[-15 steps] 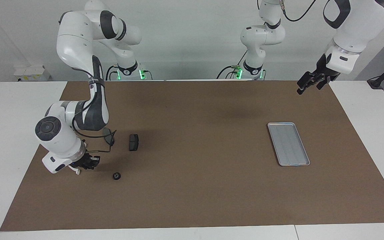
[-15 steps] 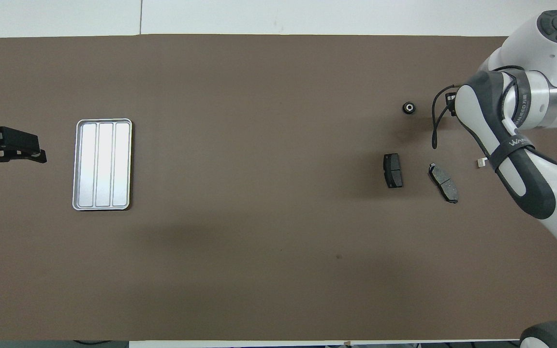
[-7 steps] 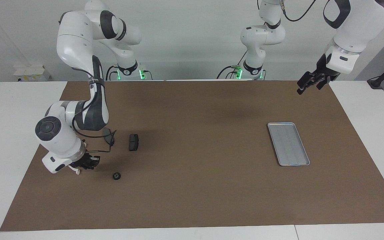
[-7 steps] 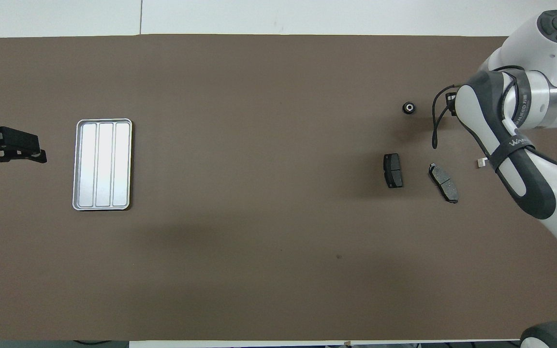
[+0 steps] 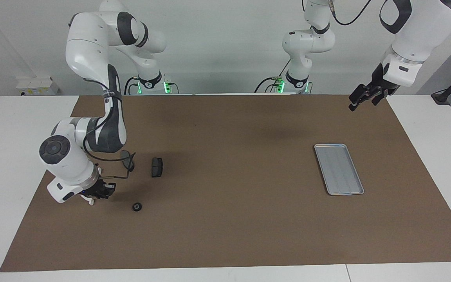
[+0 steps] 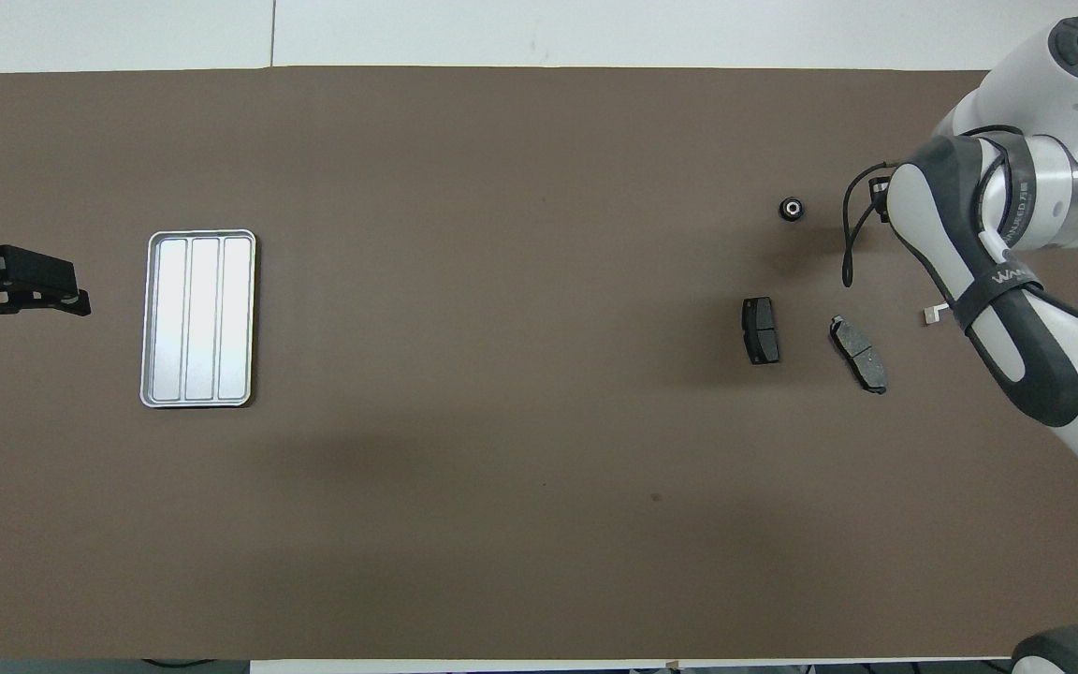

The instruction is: Pick bearing gear from pile to tray

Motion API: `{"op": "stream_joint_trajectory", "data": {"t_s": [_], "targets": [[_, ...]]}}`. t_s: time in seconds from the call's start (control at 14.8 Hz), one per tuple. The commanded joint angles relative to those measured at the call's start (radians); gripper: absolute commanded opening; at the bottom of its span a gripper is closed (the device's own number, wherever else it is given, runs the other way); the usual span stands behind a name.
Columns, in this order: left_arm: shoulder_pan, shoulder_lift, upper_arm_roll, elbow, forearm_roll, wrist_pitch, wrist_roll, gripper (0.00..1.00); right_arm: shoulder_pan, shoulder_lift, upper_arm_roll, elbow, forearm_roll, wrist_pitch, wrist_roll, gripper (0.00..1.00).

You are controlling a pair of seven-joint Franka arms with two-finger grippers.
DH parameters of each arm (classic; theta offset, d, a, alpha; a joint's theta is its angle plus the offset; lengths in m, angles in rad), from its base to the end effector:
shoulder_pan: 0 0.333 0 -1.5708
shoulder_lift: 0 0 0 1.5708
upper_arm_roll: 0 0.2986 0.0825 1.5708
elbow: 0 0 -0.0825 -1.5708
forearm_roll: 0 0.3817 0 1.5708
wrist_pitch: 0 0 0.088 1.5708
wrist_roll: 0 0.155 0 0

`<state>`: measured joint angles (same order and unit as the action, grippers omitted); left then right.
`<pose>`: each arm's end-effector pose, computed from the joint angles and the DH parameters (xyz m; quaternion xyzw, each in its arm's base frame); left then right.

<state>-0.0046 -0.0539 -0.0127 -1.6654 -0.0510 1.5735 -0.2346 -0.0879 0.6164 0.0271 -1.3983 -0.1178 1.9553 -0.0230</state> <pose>0.5329 -0.0172 0.5445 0.9935 0.1089 -0.0220 0.0226 0.6967 -0.0581 0.2802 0.9985 0.0026 -0.0314 0.0447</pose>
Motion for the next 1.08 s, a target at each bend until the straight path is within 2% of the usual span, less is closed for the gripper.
{"op": "stream_joint_trajectory", "data": {"t_s": [0.0, 1.02], "targets": [[0.006, -0.017, -0.006, -0.005, 0.005, -0.015, 0.003, 1.00, -0.010, -0.027, 0.013, -0.010, -0.023, -0.021, -0.009, 0.00], [0.006, -0.017, -0.006, -0.005, 0.005, -0.013, 0.003, 1.00, -0.004, -0.055, 0.020, -0.007, -0.023, -0.001, -0.008, 0.00]]}}
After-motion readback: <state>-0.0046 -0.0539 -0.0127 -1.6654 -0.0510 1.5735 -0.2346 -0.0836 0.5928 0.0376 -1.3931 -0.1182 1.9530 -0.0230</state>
